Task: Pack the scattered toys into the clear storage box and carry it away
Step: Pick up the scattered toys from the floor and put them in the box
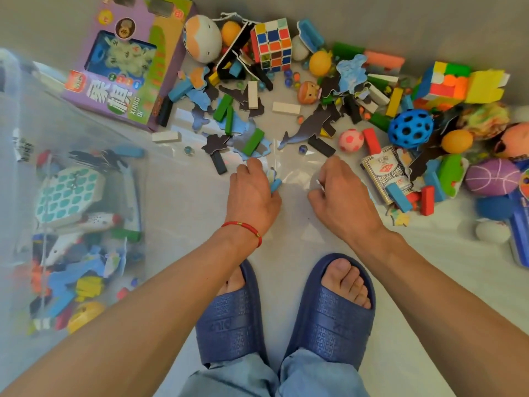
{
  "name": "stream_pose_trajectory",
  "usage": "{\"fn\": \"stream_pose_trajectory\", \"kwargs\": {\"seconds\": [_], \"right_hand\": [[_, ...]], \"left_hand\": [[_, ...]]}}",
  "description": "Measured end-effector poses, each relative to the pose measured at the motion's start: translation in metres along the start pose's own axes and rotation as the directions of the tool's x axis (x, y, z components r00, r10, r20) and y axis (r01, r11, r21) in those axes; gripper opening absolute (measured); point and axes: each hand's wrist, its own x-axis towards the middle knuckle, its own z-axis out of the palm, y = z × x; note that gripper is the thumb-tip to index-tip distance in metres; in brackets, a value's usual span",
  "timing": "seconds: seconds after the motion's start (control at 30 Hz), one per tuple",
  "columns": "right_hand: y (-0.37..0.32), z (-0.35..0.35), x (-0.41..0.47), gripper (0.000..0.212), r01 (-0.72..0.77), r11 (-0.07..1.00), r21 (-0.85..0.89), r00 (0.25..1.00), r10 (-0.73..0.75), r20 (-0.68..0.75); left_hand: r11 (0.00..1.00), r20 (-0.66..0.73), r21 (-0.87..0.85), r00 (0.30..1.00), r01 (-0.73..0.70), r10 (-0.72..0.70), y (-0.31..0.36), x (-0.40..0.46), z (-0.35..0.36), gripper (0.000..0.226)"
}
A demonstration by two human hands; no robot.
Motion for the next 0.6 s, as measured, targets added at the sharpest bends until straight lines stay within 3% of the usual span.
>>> {"fn": "stream_pose_trajectory", "kwargs": {"seconds": [0.13,0.23,0.3,0.37,0.43,0.53,0.57,0.6], "right_hand": [[-0.017,-0.004,0.032,0.021,0.050,0.997,-0.063,0.995,-0.055,-0.078],[-0.022,0.006,0.054,0.032,0.126,0.952,-0.278,0.987,-0.148,-0.059],[-0.022,0.015,0.059,0.038,0.150,0.899,-0.412,0.983,-0.182,-0.038],[-0.021,0.019,0.059,0.038,0.158,0.885,-0.439,0.979,-0.197,-0.046],[-0.019,0.020,0.057,0.028,0.124,0.944,-0.306,0.981,-0.163,-0.102],[-0.021,0.017,0.048,0.013,-0.045,0.983,0.177,0.984,0.074,-0.161],[-0.024,0.014,0.046,0.013,-0.161,0.891,0.424,0.968,0.227,-0.110],[-0.028,0.008,0.045,0.017,-0.297,0.692,0.658,0.924,0.382,0.014]], "left_hand": [[0.999,0.085,0.040,0.996,-0.020,0.017,-0.005,-0.003,-0.006,0.034],[0.995,0.109,0.058,0.992,-0.077,0.070,-0.005,-0.003,-0.008,0.035],[0.997,0.052,0.012,0.996,-0.078,0.077,-0.006,0.000,-0.013,0.034],[0.997,-0.031,-0.040,0.998,-0.064,0.062,-0.008,0.007,-0.022,0.034],[0.997,-0.106,-0.061,0.994,-0.041,0.034,-0.012,0.017,-0.033,0.030],[0.996,-0.171,-0.089,0.985,0.012,-0.027,-0.017,0.031,-0.049,0.008],[0.996,-0.175,-0.087,0.984,0.019,-0.034,-0.018,0.035,-0.053,0.005],[0.997,-0.175,-0.070,0.984,0.019,-0.031,-0.019,0.039,-0.055,0.006]]}}
